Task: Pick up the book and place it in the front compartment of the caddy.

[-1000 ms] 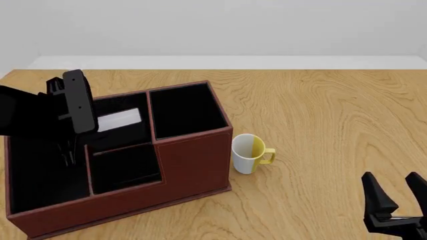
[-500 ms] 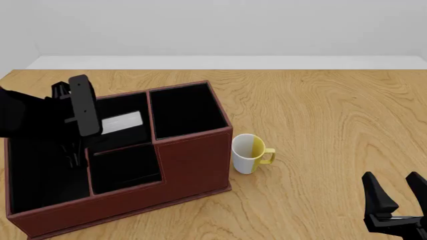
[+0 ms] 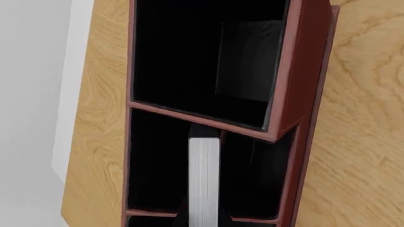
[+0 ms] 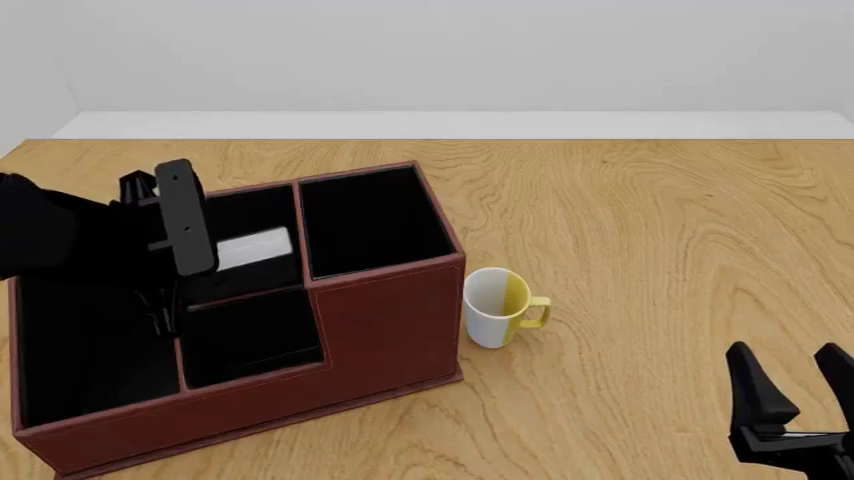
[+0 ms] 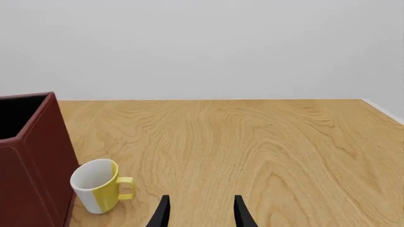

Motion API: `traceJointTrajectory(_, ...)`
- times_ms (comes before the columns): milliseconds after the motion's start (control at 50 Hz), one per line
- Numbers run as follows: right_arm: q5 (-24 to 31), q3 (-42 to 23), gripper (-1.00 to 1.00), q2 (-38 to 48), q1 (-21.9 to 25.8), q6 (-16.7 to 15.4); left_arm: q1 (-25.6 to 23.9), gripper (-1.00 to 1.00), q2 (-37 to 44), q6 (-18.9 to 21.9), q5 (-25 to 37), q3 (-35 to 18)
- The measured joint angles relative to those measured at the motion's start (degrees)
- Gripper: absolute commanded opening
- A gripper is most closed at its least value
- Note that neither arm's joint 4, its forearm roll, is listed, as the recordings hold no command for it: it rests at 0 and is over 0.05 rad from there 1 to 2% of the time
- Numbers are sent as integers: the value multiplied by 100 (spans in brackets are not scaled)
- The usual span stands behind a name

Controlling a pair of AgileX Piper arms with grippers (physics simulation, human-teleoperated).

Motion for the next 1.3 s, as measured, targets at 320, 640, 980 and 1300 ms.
traceJointTrajectory(320, -31, 0, 100, 23, -36, 24, -21, -100, 143, -18, -287, 141)
traceJointTrajectory(640, -5, 0, 100, 2, -46, 29, -2, -100, 218, 17, -456, 225)
traceJointTrajectory(980, 32, 2, 100, -54, -42, 30, 150, 100, 284, 178, -537, 250)
traceJointTrajectory(1300, 48, 3, 100, -104, -31, 36, 369, 100, 329, 377, -587, 212)
